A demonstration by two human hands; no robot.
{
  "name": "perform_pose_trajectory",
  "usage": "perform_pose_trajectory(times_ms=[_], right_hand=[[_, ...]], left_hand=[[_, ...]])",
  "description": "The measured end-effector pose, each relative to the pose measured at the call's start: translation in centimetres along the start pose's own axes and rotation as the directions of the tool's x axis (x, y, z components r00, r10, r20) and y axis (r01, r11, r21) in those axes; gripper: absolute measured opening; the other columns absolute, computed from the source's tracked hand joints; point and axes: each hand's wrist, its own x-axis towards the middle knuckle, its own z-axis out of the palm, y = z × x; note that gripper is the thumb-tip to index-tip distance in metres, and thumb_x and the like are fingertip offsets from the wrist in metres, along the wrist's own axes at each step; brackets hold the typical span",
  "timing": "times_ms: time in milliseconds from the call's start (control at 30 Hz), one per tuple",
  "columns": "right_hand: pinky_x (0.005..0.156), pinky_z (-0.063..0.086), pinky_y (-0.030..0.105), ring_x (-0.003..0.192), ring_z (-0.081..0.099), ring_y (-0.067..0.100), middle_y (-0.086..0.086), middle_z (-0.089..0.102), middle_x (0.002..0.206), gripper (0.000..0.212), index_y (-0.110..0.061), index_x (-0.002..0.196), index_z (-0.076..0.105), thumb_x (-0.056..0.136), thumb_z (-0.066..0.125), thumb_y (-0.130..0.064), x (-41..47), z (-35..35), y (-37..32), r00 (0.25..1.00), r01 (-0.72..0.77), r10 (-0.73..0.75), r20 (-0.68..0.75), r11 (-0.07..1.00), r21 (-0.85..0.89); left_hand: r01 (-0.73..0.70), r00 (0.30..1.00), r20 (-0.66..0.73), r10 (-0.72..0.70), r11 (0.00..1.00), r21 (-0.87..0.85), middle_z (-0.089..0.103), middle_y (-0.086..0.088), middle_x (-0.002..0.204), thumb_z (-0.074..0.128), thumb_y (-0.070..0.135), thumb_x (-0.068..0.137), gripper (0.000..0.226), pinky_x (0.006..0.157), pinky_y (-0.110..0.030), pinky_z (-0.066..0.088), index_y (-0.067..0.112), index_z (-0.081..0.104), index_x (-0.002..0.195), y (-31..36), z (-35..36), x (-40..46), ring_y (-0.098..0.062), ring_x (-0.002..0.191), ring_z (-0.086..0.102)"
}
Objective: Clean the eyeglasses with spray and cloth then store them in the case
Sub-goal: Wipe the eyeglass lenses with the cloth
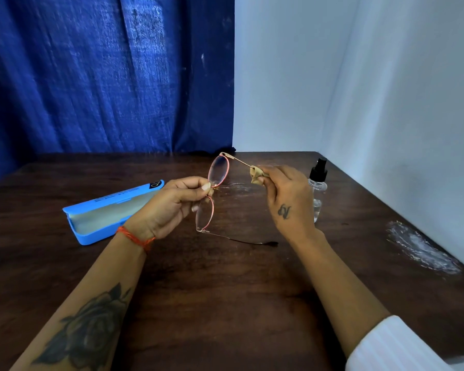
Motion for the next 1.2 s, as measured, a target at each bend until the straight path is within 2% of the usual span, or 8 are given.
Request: perform_pose_trajectory(times_ms=[233,400,467,533,667,900,1033,1200], right_hand=[[0.056,0.047,0.031,0.065,0.06,0.03,0.016,0.066,0.076,0.017,-0.001,0.091,0.07,0.084,0.056,-0.008,-0.1,-0.5,0.0,0.992,-0.122,0.123,0.007,0.991,-0.054],[0.064,0.043,0.015,0.074,0.063,0.015,0.007,0.072,0.087,0.016,-0.006,0.099,0.071,0.084,0.066,-0.01,0.3,-1.0,-0.2,0.94,-0.338,0.342,-0.007,0.93,0.148],[0.068,0.045,0.007,0.074,0.061,0.005,0.0,0.071,0.09,0.019,-0.008,0.1,0.072,0.082,0.069,-0.014,0.5,-1.1,-0.1,0.849,-0.497,0.528,-0.006,0.804,0.327],[0.078,0.055,0.025,0.08,0.066,0.011,0.001,0.072,0.092,0.018,-0.013,0.098,0.072,0.08,0.071,-0.018,0.8,-1.0,0.3,0.712,-0.613,0.702,0.009,0.616,0.495],[0.074,0.058,0.036,0.085,0.069,0.024,0.008,0.07,0.088,0.01,-0.014,0.086,0.069,0.078,0.072,-0.009,1.1,-1.7,0.1,0.539,-0.588,0.837,0.093,0.295,0.753],[0.066,0.053,0.02,0.075,0.065,0.004,-0.008,0.072,0.072,0.028,-0.02,0.072,0.071,0.065,0.074,0.008,1.2,-3.6,-1.3,0.804,-0.584,0.439,0.401,0.461,0.668],[0.068,0.047,0.024,0.074,0.062,0.011,-0.001,0.073,0.073,0.018,-0.016,0.074,0.073,0.067,0.077,-0.001,0.8,-4.0,-1.4,0.665,-0.613,0.061,0.745,0.614,0.498],[0.065,0.041,0.019,0.067,0.056,0.0,-0.004,0.071,0.071,0.018,-0.022,0.076,0.076,0.065,0.081,-0.008,-0.3,-3.0,-1.8,0.427,-0.503,-0.077,0.901,0.808,0.308]], left_hand=[[-0.015,0.994,-0.105,0.013,1.0,-0.015,0.058,0.008,0.062,0.046,0.004,0.085,0.016,0.047,-0.01,0.035,0.006,0.058,0.075,0.0,-0.9,0.1,0.0,0.054,0.049],[-0.025,0.991,-0.131,0.025,1.0,0.008,0.06,0.01,0.065,0.044,0.004,0.089,0.021,0.051,-0.01,0.038,0.009,0.06,0.078,-0.3,-1.1,0.3,0.001,0.057,0.051],[-0.042,0.988,-0.147,0.04,0.999,-0.012,0.061,0.01,0.065,0.043,0.004,0.09,0.022,0.052,-0.01,0.039,0.009,0.06,0.079,-0.4,-1.1,0.4,0.0,0.058,0.051],[-0.078,0.982,-0.179,0.066,0.995,-0.062,0.062,0.011,0.064,0.041,0.004,0.091,0.022,0.054,-0.01,0.041,0.009,0.06,0.081,-0.4,-1.0,0.4,-0.001,0.06,0.052],[-0.166,0.964,-0.234,0.123,0.971,-0.17,0.063,0.01,0.065,0.041,0.005,0.092,0.021,0.056,-0.01,0.043,0.01,0.06,0.084,-0.4,-0.7,0.7,-0.001,0.062,0.054],[-0.233,0.919,-0.371,0.13,0.941,-0.247,0.065,0.01,0.065,0.044,0.007,0.093,0.021,0.061,-0.01,0.048,0.011,0.061,0.08,-1.5,0.2,1.3,-0.002,0.066,0.057],[-0.216,0.915,-0.386,0.117,0.95,-0.224,0.064,0.011,0.064,0.046,0.008,0.092,0.02,0.062,-0.011,0.048,0.011,0.061,0.08,-2.3,0.6,1.5,-0.001,0.065,0.057],[-0.188,0.918,-0.385,0.096,0.96,-0.209,0.061,0.004,0.074,0.046,0.008,0.092,0.019,0.062,-0.011,0.048,0.011,0.061,0.081,-2.8,0.8,1.7,-0.002,0.066,0.055]])
